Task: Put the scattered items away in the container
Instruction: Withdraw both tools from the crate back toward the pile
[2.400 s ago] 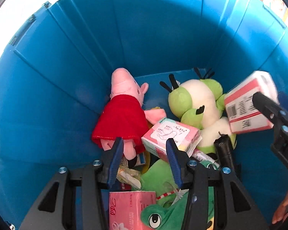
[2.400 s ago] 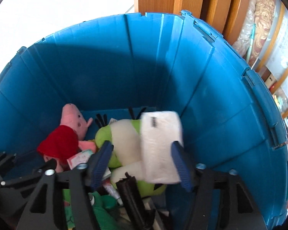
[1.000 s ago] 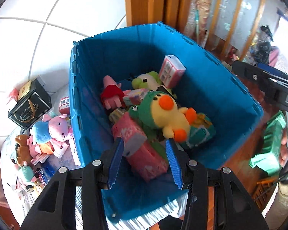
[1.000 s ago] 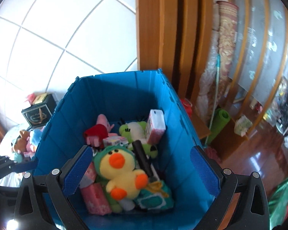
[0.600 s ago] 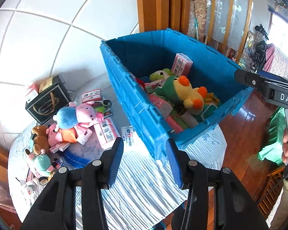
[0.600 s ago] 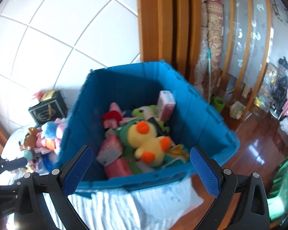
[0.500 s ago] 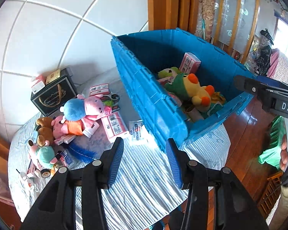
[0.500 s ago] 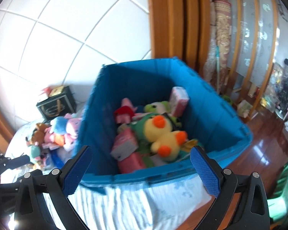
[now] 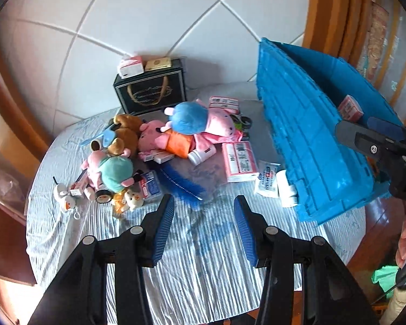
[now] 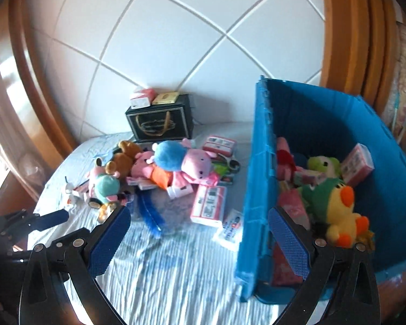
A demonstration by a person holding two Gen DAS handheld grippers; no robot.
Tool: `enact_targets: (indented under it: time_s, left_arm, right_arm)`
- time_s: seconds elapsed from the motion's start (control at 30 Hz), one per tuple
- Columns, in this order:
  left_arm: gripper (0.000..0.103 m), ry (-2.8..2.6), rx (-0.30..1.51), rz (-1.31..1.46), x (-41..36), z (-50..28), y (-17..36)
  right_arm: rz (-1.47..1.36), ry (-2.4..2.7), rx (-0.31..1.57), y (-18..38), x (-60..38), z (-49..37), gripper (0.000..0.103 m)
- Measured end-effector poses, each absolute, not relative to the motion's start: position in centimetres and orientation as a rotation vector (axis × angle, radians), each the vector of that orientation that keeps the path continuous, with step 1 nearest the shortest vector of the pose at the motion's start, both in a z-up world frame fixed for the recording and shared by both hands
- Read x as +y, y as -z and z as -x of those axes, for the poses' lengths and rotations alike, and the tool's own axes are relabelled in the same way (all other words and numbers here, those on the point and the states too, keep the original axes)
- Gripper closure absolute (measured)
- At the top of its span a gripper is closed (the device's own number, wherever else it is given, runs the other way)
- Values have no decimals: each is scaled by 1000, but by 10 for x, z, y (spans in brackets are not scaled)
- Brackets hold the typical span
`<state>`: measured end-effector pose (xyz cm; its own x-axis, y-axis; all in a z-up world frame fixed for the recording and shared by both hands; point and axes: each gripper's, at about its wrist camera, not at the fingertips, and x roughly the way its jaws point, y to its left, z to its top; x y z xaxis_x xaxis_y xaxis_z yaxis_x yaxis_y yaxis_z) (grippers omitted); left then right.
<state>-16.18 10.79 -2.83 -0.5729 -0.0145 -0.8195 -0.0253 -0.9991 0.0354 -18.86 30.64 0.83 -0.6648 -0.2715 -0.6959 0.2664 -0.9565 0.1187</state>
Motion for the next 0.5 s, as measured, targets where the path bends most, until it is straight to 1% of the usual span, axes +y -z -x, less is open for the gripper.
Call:
enact_targets:
  time_s: [0.1, 0.23, 0.37, 0.5]
  left_arm:
    - [58, -2834, 49, 1501, 82, 165, 37]
    - [58, -2885, -29, 1565, 35, 165, 48]
    - [58, -2943, -82, 1619, -30, 165, 57]
    - [58, -2989, -59, 1695, -107, 171, 75]
  right_arm:
    - [-1078, 2560, 8, -1, 281, 205, 0]
    - [-1094, 2483, 15, 13, 249, 224, 0]
    - [-1112, 2435, 55, 24, 210, 237, 0]
    - [-1139, 2416, 50, 38, 169, 246, 0]
